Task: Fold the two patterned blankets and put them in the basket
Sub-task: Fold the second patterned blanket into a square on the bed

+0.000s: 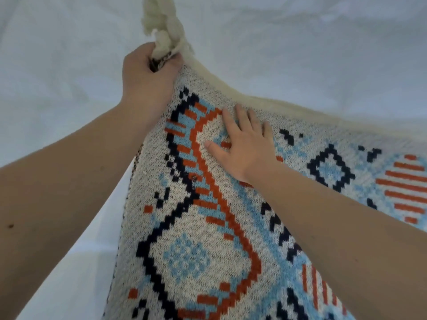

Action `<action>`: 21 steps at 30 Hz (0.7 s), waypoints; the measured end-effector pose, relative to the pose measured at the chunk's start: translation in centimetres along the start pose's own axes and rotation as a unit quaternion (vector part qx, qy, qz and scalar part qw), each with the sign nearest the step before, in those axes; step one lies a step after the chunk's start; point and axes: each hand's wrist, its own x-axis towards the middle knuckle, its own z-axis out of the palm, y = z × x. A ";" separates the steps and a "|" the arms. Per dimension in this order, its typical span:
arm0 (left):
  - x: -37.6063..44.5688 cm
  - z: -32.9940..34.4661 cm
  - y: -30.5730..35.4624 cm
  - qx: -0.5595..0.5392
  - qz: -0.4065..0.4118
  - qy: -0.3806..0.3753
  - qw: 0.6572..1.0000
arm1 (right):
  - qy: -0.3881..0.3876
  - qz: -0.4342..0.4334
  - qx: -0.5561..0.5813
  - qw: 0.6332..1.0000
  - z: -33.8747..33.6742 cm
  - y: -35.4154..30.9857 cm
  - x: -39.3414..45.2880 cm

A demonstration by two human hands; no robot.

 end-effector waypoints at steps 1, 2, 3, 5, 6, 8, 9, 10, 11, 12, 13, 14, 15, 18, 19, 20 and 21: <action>-0.3 -0.2 0.3 -0.005 0.002 -0.005 1.000 | -0.003 0.001 -0.001 1.000 -0.1 0.1 0.1; -0.5 -0.2 0.6 -0.004 0.003 -0.008 1.000 | -0.006 0.003 0.001 1.000 -0.2 0.2 0.2; -0.9 -0.2 1.0 0.003 0.006 -0.012 1.000 | -0.007 0.006 0.005 1.000 -0.4 0.2 0.3; -1.5 -0.1 1.7 0.019 0.014 -0.032 0.999 | 0.013 0.006 0.041 0.999 -0.7 -0.2 0.2; -1.8 -0.1 2.1 0.026 0.016 -0.045 0.999 | 0.047 -0.003 0.081 0.996 -1.1 -0.4 0.2; -2.7 0.2 3.0 0.029 0.010 -0.070 0.997 | 0.142 -0.027 0.197 0.970 -2.4 -0.9 0.0; -3.1 0.4 3.5 0.024 0.008 -0.083 0.996 | 0.175 -0.029 0.259 0.950 -3.4 -1.1 0.1; -3.6 0.6 4.0 0.016 0.010 -0.098 0.995 | 0.187 -0.023 0.319 0.929 -4.3 -1.1 0.2; -4.2 0.8 4.4 0.009 0.013 -0.114 0.993 | 0.184 -0.017 0.379 0.907 -5.3 -1.2 0.4; -4.9 0.9 4.5 0.009 0.013 -0.137 0.990 | 0.175 -0.016 0.435 0.883 -6.1 -1.4 0.5; -5.5 1.0 4.7 0.010 0.012 -0.158 0.987 | 0.169 -0.023 0.475 0.863 -6.8 -1.6 0.4; -6.0 1.0 4.7 0.012 0.008 -0.174 0.985 | 0.163 -0.034 0.491 0.855 -7.3 -1.7 0.3; -6.4 1.0 4.4 0.006 0.000 -0.184 0.983 | 0.155 -0.042 0.492 0.856 -7.6 -1.9 0.1; -6.9 0.3 4.3 -0.051 -0.035 -0.191 0.980 | 0.132 -0.051 0.443 0.885 -8.5 -1.8 -0.7; -6.9 0.1 4.2 -0.062 -0.045 -0.195 0.978 | 0.124 -0.051 0.432 0.892 -8.9 -1.6 -0.8; -6.9 -0.1 4.2 -0.065 -0.047 -0.202 0.976 | 0.115 -0.049 0.427 0.895 -9.2 -1.5 -0.8; -7.0 -0.3 4.4 -0.072 -0.045 -0.209 0.974 | 0.104 -0.050 0.420 0.900 -9.6 -1.4 -0.9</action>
